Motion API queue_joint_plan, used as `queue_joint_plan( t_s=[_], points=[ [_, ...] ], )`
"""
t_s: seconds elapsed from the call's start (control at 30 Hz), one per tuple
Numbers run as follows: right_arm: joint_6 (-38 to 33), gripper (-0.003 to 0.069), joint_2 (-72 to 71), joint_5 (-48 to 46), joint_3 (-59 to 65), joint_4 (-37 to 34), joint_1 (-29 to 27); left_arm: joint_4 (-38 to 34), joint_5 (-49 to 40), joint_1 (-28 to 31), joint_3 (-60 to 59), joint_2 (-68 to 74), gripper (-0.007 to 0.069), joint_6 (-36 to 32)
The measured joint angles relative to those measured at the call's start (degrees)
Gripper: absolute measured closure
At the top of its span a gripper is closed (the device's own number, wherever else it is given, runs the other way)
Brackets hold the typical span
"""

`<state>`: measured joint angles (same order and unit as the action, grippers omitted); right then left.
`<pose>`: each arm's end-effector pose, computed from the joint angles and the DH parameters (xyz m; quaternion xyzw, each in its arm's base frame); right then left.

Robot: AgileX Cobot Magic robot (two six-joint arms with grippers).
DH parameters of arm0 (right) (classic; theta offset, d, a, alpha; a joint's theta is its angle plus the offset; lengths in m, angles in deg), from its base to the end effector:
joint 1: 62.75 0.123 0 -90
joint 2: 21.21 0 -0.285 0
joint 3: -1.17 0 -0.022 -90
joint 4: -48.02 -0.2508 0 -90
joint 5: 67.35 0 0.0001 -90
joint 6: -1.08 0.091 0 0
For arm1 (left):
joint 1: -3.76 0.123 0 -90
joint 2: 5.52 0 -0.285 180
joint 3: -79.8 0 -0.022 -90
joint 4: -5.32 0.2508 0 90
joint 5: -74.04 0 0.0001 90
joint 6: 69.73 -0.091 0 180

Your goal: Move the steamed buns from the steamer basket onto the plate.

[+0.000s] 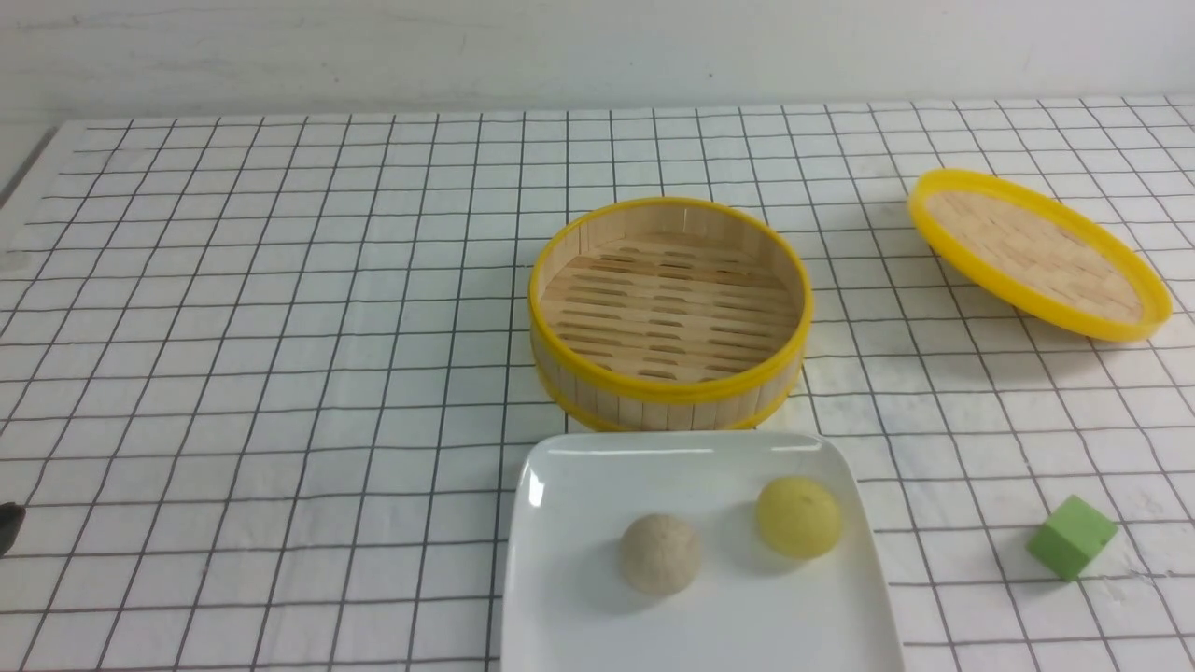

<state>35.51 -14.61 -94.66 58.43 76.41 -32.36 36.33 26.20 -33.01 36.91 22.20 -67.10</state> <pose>0.0283 -0.0065 0.2886 -0.0524 0.6948 0.1671 0.6976 0.0639 -0.0043 0.3252 0.2935 0.7760 0.0805 0.5525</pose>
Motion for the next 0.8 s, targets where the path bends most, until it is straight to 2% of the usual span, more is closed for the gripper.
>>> queue_joint_plan(
  t_s=[0.17,0.3,0.37,0.47,0.5,0.67,0.8],
  points=[
    [1.5,0.0519,0.0,2.5,7.8,-0.4,-2.3,0.0,0.0,0.0,0.0,0.0,0.0269,0.0],
    [3.4,0.0514,0.0,6.9,13.8,-0.4,-8.9,0.0,0.0,0.0,0.0,0.0,0.0269,0.0],
    [3.6,0.0511,0.0,11.1,16.4,0.2,-16.3,0.0,-0.2,0.0,0.0,0.0,0.0269,0.0],
    [3.6,0.0509,0.0,12.7,17.9,1.6,-20.5,0.0,-0.8,0.0,0.0,0.0,0.0269,0.0],
    [3.7,0.0507,0.0,13.1,19.0,2.2,-23.7,0.0,-1.3,0.0,0.0,0.0,0.0269,0.0],
    [3.8,0.05,0.1,13.4,20.8,2.6,-29.5,0.0,-3.1,0.0,0.0,0.0,0.0269,0.0],
    [3.8,0.0494,0.2,13.1,21.4,2.8,-31.8,-0.1,-4.7,0.0,0.0,0.0,0.0269,0.0]
  ],
)
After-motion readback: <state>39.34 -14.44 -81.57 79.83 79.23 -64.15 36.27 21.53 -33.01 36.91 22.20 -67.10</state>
